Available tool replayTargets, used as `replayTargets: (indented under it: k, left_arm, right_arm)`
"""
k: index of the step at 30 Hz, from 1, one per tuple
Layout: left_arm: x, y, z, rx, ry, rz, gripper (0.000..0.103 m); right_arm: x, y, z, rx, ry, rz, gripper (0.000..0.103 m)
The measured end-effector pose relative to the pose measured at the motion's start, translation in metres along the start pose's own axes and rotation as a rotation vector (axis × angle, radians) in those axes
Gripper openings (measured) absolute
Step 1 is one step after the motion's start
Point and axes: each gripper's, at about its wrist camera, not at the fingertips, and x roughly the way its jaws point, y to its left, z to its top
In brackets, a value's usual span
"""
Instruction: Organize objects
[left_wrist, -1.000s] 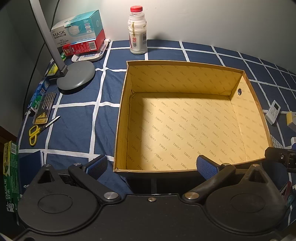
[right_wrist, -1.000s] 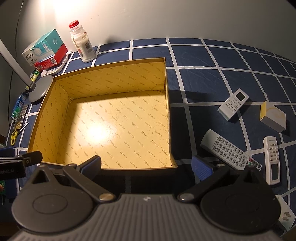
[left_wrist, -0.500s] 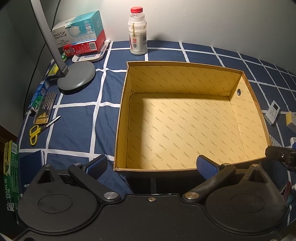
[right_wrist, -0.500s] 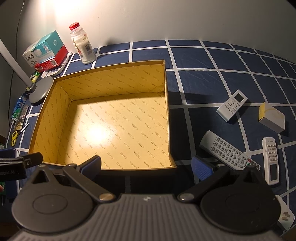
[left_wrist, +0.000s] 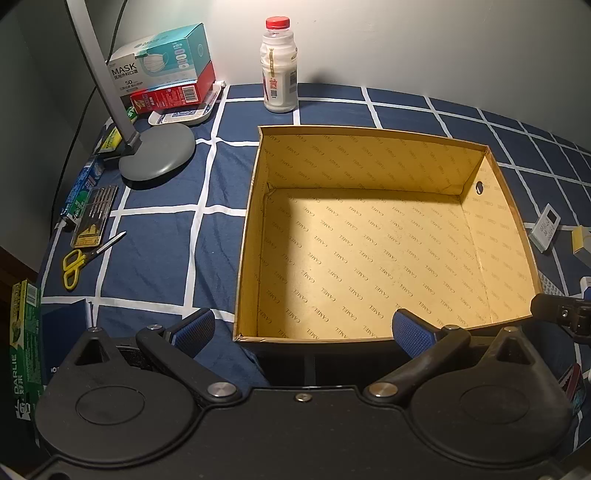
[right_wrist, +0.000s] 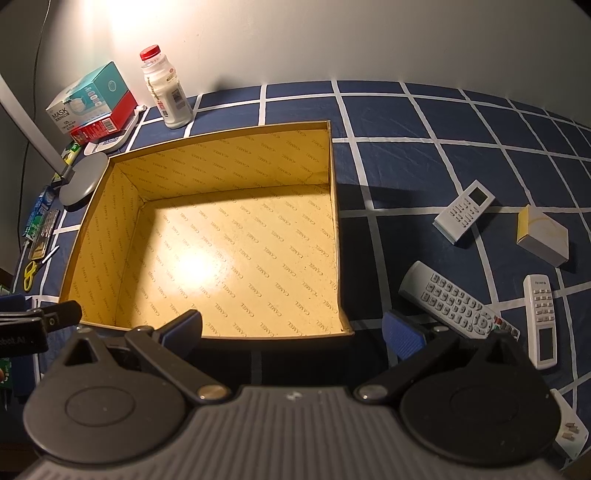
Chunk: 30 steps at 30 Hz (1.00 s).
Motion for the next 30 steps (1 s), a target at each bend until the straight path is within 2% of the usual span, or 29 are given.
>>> replayTargets:
  k: [30]
  left_arm:
    - [0.0015,0.002,0.003,0.003,0.001,0.004,0.103]
  right_arm:
    - [0.0021,0.0024,0.003,0.004,0.002,-0.002,0.103]
